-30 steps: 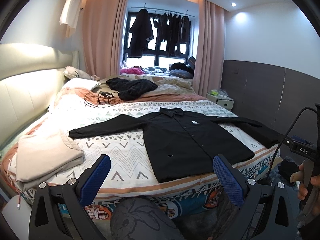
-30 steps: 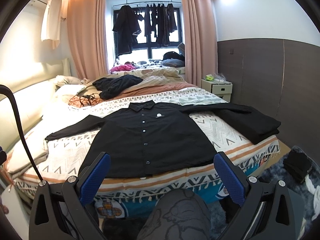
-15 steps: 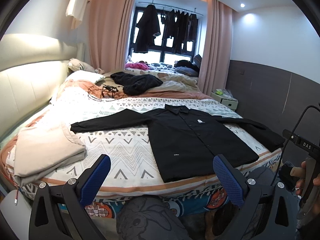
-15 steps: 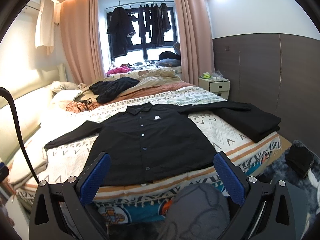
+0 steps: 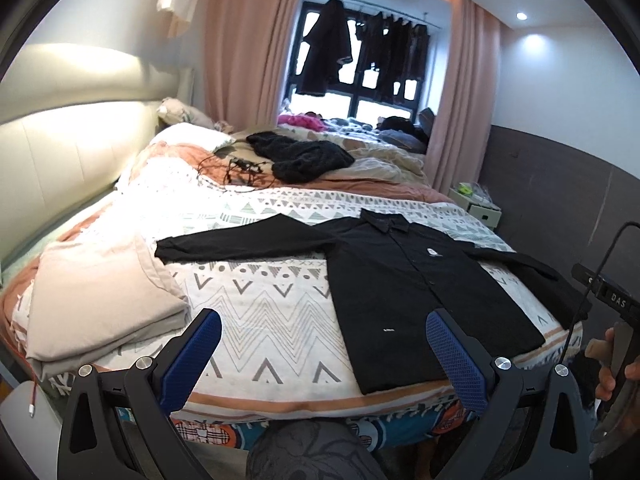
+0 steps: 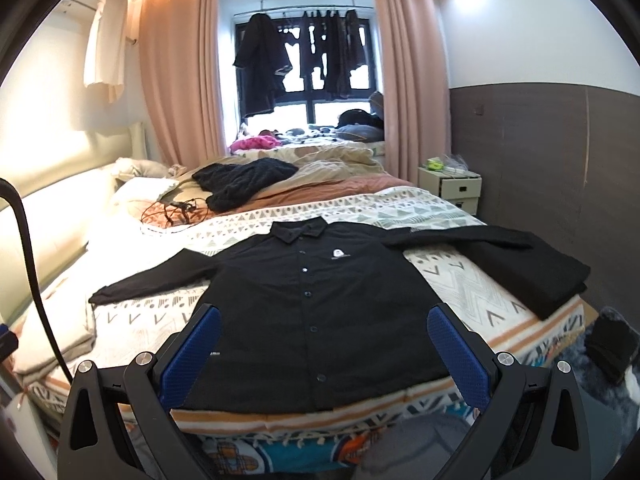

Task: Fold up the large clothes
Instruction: 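Move the left tool to the black shirt's sleeve cuff and close on it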

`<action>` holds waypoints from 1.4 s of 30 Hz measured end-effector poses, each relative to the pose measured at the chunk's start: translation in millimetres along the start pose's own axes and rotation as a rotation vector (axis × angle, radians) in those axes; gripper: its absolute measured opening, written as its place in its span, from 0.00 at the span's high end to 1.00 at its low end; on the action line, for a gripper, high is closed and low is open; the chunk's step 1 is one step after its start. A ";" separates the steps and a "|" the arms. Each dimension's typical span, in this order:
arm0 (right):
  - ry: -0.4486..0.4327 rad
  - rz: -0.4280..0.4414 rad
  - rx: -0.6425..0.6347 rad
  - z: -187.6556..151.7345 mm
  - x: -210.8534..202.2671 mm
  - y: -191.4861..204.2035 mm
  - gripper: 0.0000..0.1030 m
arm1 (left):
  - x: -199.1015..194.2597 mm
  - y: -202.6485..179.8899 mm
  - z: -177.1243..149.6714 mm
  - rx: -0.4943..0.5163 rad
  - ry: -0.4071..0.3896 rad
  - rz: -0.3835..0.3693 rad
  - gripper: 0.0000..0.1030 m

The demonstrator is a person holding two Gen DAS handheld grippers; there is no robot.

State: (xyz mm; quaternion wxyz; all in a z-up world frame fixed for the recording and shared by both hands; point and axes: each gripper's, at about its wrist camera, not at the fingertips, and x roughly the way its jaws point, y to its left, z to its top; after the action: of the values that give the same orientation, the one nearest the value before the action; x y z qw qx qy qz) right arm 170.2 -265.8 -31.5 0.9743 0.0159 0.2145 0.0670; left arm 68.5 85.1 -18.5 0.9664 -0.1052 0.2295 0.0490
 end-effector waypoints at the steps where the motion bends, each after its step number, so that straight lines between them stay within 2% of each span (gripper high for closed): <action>1: 0.003 0.004 -0.004 3.2 7.1 2.9 0.00 | 4.5 4.1 2.7 -0.016 0.004 0.004 0.01; 6: 0.031 0.043 0.000 15.7 42.8 12.4 0.00 | 30.8 30.7 24.6 -0.115 0.014 0.061 0.01; 21: 0.118 0.115 0.008 45.8 161.2 23.2 0.00 | 101.9 86.8 71.1 -0.170 0.103 0.277 0.03; 28: 0.179 0.187 0.005 60.3 220.9 35.7 0.00 | 134.3 123.7 91.2 -0.242 0.140 0.334 0.15; 32: 0.192 0.219 -0.010 66.4 250.3 46.8 0.00 | 156.2 146.3 95.7 -0.287 0.180 0.356 0.26; 37: 0.212 0.263 -0.008 73.5 290.1 60.4 0.00 | 181.0 173.4 98.4 -0.344 0.220 0.376 0.27; 39: 0.227 0.272 -0.012 76.0 307.7 67.3 0.00 | 192.7 186.7 98.8 -0.380 0.239 0.377 0.32; 42: 0.249 0.294 -0.023 80.7 333.2 80.3 0.00 | 211.4 205.6 101.1 -0.421 0.258 0.383 0.33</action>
State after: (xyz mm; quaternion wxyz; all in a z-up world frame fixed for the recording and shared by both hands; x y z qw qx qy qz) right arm 493.8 -140.7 -92.1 0.9201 0.0276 0.3280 0.2124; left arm 271.0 317.9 -63.5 0.8593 -0.2632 0.3509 0.2631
